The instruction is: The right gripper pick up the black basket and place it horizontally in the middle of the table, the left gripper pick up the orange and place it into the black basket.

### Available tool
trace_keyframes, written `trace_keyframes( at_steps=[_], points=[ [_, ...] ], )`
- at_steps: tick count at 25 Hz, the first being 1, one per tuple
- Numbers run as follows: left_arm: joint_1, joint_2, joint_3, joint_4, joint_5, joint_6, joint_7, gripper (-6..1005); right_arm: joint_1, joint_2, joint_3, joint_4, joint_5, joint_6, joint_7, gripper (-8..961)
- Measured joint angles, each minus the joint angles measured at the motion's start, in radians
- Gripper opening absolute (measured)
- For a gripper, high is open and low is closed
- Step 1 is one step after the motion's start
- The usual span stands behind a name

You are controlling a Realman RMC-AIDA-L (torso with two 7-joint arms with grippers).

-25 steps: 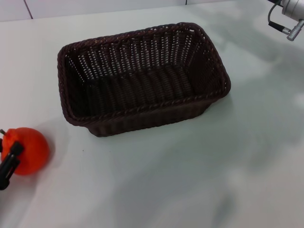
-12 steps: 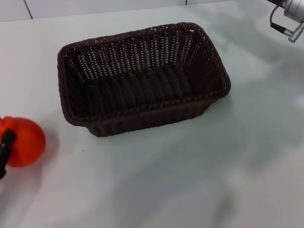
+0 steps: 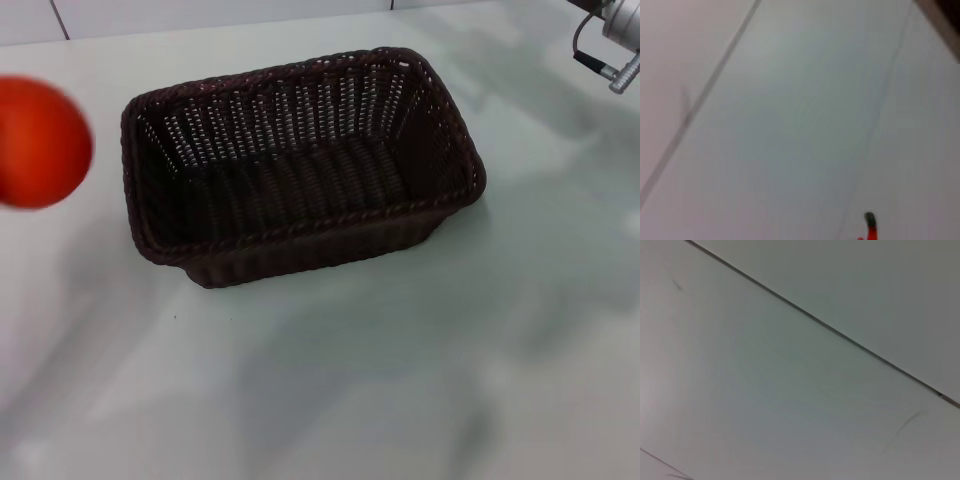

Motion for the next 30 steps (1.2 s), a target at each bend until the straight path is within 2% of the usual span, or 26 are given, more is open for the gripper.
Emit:
trace_keyframes(
  at_steps=[4, 6, 10, 12, 13, 17, 23, 28, 30],
  points=[
    [-0.109, -0.011, 0.040, -0.005, 0.006, 0.067, -0.036, 119, -0.009, 0.010, 0.000, 0.000, 0.013, 0.000, -0.023, 766],
    [-0.167, -0.015, 0.097, -0.006, 0.006, 0.132, -0.051, 103, -0.011, 0.014, 0.000, 0.001, 0.020, 0.000, -0.034, 766],
    [-0.245, -0.017, 0.181, -0.006, 0.007, 0.263, -0.124, 146, -0.020, 0.023, 0.001, 0.002, 0.040, -0.002, -0.056, 765],
    [-0.262, -0.018, 0.208, -0.008, 0.007, 0.309, -0.149, 167, -0.023, 0.026, 0.001, 0.002, 0.047, -0.003, -0.070, 765],
    [-0.268, -0.018, 0.219, -0.011, 0.007, 0.326, -0.159, 208, -0.025, 0.027, 0.001, 0.002, 0.049, -0.003, -0.076, 765],
    [-0.269, -0.018, 0.223, -0.019, 0.001, 0.333, -0.165, 372, -0.033, 0.027, 0.002, 0.003, 0.072, -0.016, -0.108, 766],
    [-0.218, -0.020, 0.193, -0.062, -0.039, 0.259, -0.164, 495, -0.047, 0.030, 0.003, 0.004, 0.124, -0.029, -0.166, 766],
    [-0.146, -0.020, 0.096, -0.064, -0.087, 0.130, -0.103, 598, -0.054, 0.036, 0.003, 0.005, 0.193, -0.042, -0.285, 766],
    [-0.109, -0.020, 0.036, -0.059, -0.107, 0.069, -0.072, 682, -0.055, 0.039, 0.003, 0.005, 0.229, -0.054, -0.366, 766]
  ],
)
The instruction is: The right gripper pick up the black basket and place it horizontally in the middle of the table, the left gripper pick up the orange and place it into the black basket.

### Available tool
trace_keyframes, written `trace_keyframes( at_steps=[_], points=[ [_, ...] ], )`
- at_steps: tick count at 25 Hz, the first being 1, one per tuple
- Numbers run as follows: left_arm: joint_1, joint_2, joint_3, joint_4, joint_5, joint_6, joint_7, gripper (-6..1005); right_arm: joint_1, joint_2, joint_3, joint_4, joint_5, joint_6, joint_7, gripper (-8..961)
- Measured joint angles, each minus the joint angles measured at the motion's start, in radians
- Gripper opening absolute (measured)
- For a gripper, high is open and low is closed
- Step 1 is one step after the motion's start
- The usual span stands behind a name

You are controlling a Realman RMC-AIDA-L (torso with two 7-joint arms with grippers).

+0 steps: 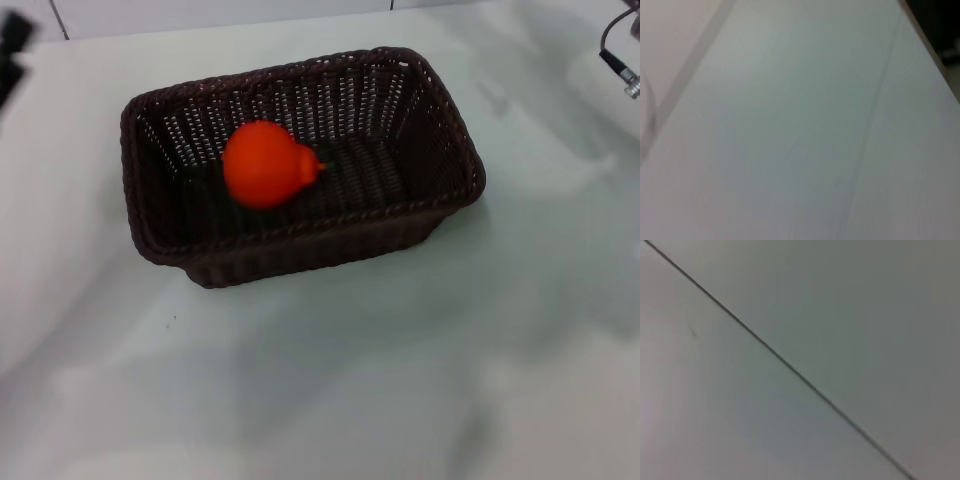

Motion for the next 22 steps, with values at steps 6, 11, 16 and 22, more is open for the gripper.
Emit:
trace_keyframes(
  at_steps=[6, 11, 16, 22],
  points=[
    [0.101, -0.003, -0.155, 0.063, -0.080, -0.146, 0.120, 878, -0.027, 0.008, 0.001, 0.008, 0.146, -0.016, -0.223, 766],
    [0.169, -0.003, -0.267, 0.096, -0.092, -0.203, 0.148, 901, -0.059, 0.009, 0.001, 0.025, 0.280, -0.016, -0.342, 766],
    [0.198, -0.004, -0.303, 0.124, -0.094, -0.232, 0.147, 902, -0.069, 0.008, 0.003, 0.026, 0.328, -0.017, -0.391, 766],
    [0.199, -0.004, -0.304, 0.137, -0.095, -0.236, 0.147, 902, -0.065, 0.008, -0.002, 0.028, 0.334, -0.017, -0.394, 766]
  ],
)
